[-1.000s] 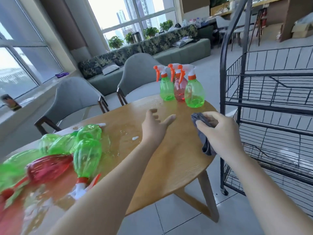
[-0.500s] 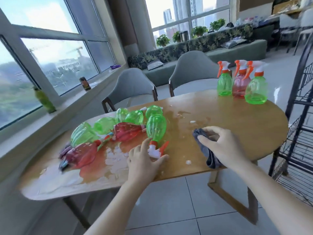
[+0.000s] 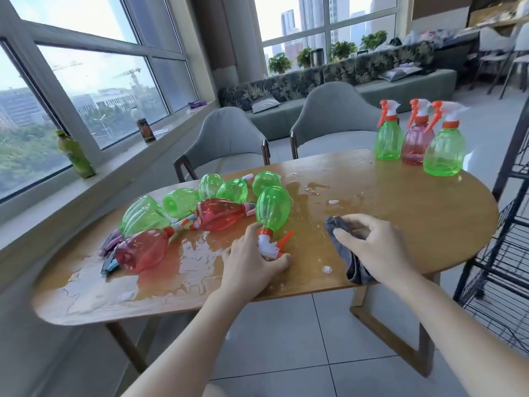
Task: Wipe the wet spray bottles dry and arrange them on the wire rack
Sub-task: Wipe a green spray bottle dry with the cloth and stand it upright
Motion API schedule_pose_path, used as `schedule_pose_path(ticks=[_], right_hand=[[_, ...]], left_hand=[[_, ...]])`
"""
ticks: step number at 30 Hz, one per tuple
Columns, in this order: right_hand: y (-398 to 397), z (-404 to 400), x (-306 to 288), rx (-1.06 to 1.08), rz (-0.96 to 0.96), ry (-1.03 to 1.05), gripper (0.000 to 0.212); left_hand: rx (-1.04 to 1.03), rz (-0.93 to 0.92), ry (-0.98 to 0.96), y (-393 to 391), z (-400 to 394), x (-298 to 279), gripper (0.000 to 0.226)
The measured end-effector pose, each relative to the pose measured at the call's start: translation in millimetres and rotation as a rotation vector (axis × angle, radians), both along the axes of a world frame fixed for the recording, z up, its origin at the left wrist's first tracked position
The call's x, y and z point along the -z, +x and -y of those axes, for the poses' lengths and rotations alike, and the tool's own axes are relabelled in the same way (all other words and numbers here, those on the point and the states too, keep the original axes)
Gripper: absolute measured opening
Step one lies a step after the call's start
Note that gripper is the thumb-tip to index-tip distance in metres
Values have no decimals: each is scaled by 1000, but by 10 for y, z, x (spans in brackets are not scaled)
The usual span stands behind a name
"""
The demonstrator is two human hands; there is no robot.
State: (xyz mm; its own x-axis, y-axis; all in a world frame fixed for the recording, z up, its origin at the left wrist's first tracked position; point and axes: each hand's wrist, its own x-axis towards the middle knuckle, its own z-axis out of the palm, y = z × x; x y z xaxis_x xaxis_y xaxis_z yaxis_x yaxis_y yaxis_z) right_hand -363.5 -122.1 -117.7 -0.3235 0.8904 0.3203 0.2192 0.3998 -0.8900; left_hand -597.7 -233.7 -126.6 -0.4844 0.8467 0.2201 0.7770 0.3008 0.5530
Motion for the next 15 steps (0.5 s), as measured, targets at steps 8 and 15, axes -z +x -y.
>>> schedule_pose_path(ticks=[8, 15], right_hand=[[102, 10, -14, 23, -12, 12, 12], [91, 33, -44, 14, -42, 28, 11]], left_hand=[[90, -50, 373, -24, 63, -375, 73], [151, -30, 457, 36, -102, -849, 46]])
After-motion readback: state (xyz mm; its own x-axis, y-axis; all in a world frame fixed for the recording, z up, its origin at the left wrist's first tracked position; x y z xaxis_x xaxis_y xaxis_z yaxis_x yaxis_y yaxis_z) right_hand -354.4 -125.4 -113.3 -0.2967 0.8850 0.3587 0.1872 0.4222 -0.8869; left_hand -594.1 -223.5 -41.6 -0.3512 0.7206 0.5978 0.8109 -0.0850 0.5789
